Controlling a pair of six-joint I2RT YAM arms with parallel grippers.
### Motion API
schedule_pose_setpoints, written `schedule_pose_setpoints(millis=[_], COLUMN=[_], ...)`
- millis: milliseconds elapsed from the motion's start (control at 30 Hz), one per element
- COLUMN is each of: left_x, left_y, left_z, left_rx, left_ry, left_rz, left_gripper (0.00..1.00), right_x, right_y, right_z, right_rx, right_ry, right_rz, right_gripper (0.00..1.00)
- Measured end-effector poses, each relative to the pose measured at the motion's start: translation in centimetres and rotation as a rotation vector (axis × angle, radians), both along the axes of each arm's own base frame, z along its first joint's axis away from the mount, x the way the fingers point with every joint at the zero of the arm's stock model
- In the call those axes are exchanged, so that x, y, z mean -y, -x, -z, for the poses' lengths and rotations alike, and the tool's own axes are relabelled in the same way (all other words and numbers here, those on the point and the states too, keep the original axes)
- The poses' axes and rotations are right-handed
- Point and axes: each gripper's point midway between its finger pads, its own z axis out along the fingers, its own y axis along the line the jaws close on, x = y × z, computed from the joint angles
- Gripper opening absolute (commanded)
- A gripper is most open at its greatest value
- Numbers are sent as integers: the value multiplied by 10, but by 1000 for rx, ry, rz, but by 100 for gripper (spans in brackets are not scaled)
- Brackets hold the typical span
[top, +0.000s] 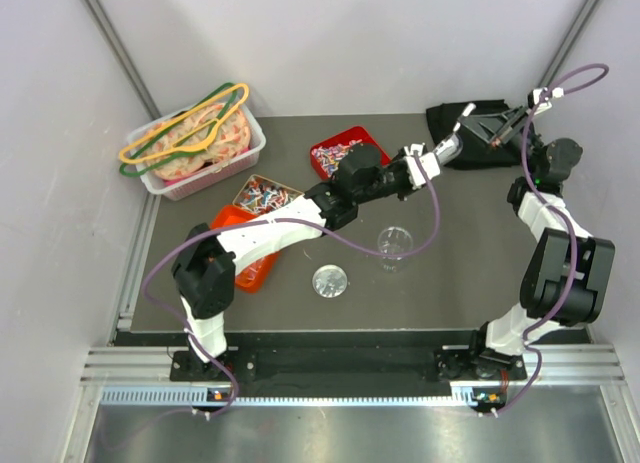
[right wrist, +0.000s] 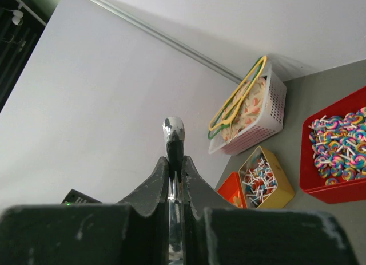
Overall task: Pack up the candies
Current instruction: Pick up the spatula from the center of the board.
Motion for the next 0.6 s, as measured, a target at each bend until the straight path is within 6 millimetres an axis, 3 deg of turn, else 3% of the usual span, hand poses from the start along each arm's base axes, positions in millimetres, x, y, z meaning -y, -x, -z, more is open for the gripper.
schedule_pose_setpoints(millis=[167, 233, 367, 500, 600], left_x=[-1, -2, -4, -4, -6], left_y=[-3, -5, -9, -11, -11], left_z=[-1, 0, 2, -5, -1], left_rx=[0, 2, 11, 65, 99], left_ry=[3, 0, -13, -6, -17], left_rz=[-23, -32, -57, -71, -84], left_gripper=[6, 0, 0, 0, 0], right_x=[1, 1, 1, -6, -10], right_y=[-2, -3, -5, 2, 7], right_z=[0, 2, 6, 16, 22], right_rx=[20, 13, -1, -18, -31], right_ry=[-1, -4, -7, 24, 40], right_rz=[8, 6, -3, -71, -117], right_gripper=[0, 7, 35, 53, 56])
